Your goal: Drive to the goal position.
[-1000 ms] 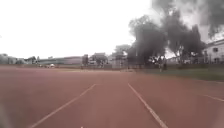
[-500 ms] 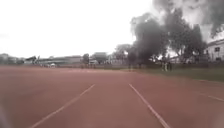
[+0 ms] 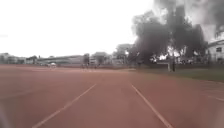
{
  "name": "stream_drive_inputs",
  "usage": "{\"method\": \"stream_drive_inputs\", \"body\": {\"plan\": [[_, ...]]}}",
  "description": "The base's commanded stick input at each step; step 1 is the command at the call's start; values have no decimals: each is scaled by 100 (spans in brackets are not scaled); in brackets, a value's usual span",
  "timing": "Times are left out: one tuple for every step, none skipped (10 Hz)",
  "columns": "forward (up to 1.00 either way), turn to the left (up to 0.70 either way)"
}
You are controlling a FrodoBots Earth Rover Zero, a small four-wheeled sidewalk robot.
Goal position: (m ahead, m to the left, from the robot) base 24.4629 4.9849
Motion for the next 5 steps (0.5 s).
{"method": "stream_drive_inputs", "body": {"plan": [[70, -35], [70, -29], [70, -15], [70, -1], [70, 0]]}}
